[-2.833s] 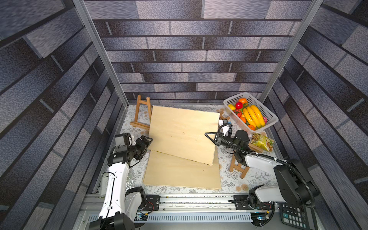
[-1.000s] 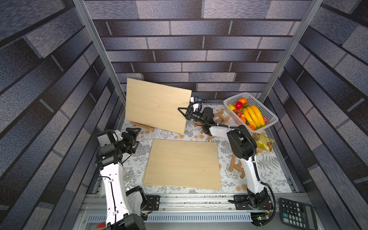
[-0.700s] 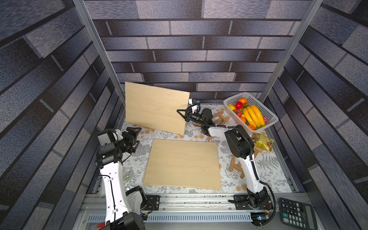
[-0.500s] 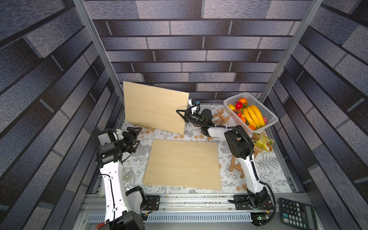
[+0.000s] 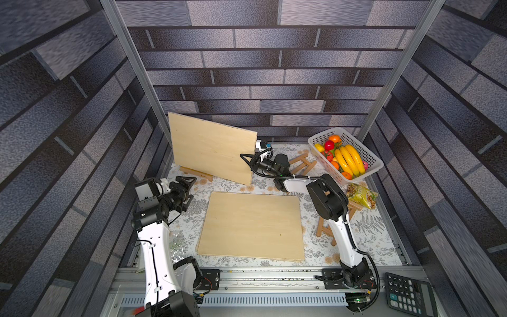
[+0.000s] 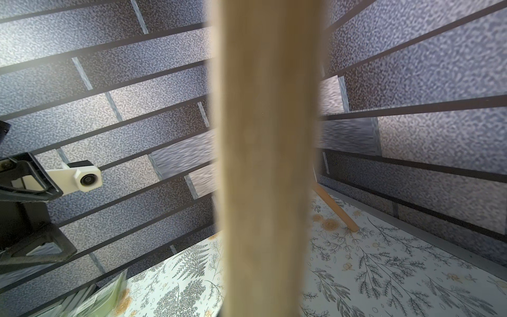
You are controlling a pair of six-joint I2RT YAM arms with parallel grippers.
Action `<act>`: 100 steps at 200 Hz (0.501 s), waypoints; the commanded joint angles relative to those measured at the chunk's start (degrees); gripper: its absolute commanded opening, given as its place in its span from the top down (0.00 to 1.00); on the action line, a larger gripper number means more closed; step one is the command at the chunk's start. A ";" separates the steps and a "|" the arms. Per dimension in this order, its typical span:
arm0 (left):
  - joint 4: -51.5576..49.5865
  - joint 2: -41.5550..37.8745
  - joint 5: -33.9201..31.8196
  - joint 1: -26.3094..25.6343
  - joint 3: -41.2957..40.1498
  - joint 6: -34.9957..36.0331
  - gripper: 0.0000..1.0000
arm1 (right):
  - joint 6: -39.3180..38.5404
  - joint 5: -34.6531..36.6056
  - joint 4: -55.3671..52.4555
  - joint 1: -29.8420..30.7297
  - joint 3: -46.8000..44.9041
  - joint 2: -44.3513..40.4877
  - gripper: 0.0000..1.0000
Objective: Assemble the easel
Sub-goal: Place the drawing board on the easel.
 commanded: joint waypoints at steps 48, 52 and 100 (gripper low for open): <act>-1.65 -2.20 0.65 0.05 -1.53 2.21 0.13 | 4.97 1.19 13.85 0.79 7.32 1.09 0.91; -1.71 -2.24 0.65 0.02 -1.54 2.26 0.13 | 5.07 1.21 13.85 0.84 7.41 1.34 0.87; -1.50 -2.72 0.53 0.24 -2.94 2.23 0.13 | 7.00 1.17 13.76 0.84 10.42 4.08 0.46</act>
